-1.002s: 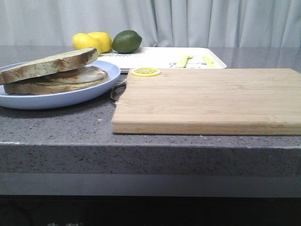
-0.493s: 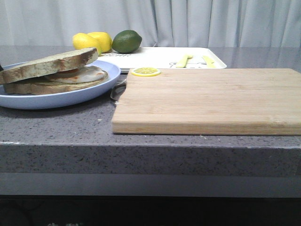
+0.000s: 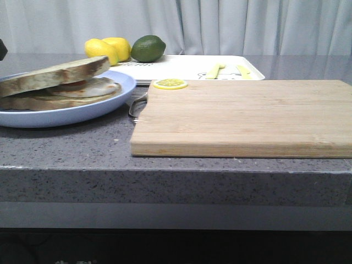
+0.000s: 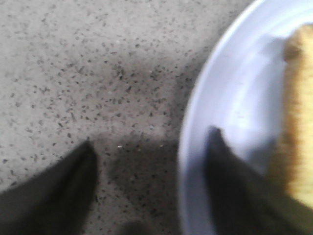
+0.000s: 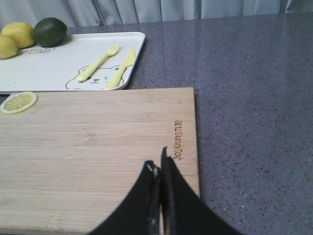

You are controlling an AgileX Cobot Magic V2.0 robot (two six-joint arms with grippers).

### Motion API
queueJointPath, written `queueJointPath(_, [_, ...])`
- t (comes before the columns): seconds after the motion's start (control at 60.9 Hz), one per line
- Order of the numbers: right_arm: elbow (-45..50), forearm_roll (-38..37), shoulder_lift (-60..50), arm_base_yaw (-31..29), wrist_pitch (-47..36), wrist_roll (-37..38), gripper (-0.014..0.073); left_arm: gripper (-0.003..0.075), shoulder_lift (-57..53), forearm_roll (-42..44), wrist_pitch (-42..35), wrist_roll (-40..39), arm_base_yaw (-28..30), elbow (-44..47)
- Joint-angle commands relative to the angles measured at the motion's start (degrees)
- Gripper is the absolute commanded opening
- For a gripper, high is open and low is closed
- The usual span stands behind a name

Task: Place bread and move sandwich to tray
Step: 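Grasp the rim of the blue plate with the left gripper, then lift the plate with the left gripper and lower it onto the white tray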

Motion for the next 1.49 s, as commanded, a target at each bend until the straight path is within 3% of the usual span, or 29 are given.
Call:
queueJointPath(0.0, [-1.6, 0.0, 0.3, -0.1, -4.8, 0.0, -0.0064, 0.0052, -1.5, 0.5, -1.1, 0.0, 0.0, -1.5])
queueJointPath(0.033, [-1.6, 0.0, 0.3, -0.1, -4.8, 0.0, -0.0064, -0.0018, -1.5, 0.3, -1.1, 0.0, 0.0, -1.5])
queueJointPath(0.296, [-1.0, 0.0, 0.3, -0.1, -5.2, 0.0, -0.0064, -0.0020, -1.8, -2.2, 0.0, 0.1, 1.6, -2.9])
queueJointPath(0.657, [-1.0, 0.0, 0.3, -0.1, -5.2, 0.0, -0.0064, -0.0020, -1.8, -34.8, 10.5, 18.7, 13.5, -14.1])
queueJointPath(0.805, [-1.0, 0.0, 0.3, -0.1, -5.2, 0.0, -0.0064, -0.0020, -0.7, -37.1, 12.8, 19.7, 13.0, -20.7])
queueJointPath(1.1, [-1.0, 0.0, 0.3, -0.1, -5.2, 0.0, -0.0064, -0.0020, 12.1, -37.2, 19.9, 12.6, 7.3, -43.2])
queueJointPath(1.478, [-1.0, 0.0, 0.3, -0.1, -5.1, 0.0, -0.0064, -0.0020, 38.7, -36.3, 31.4, 0.1, -0.1, -81.5])
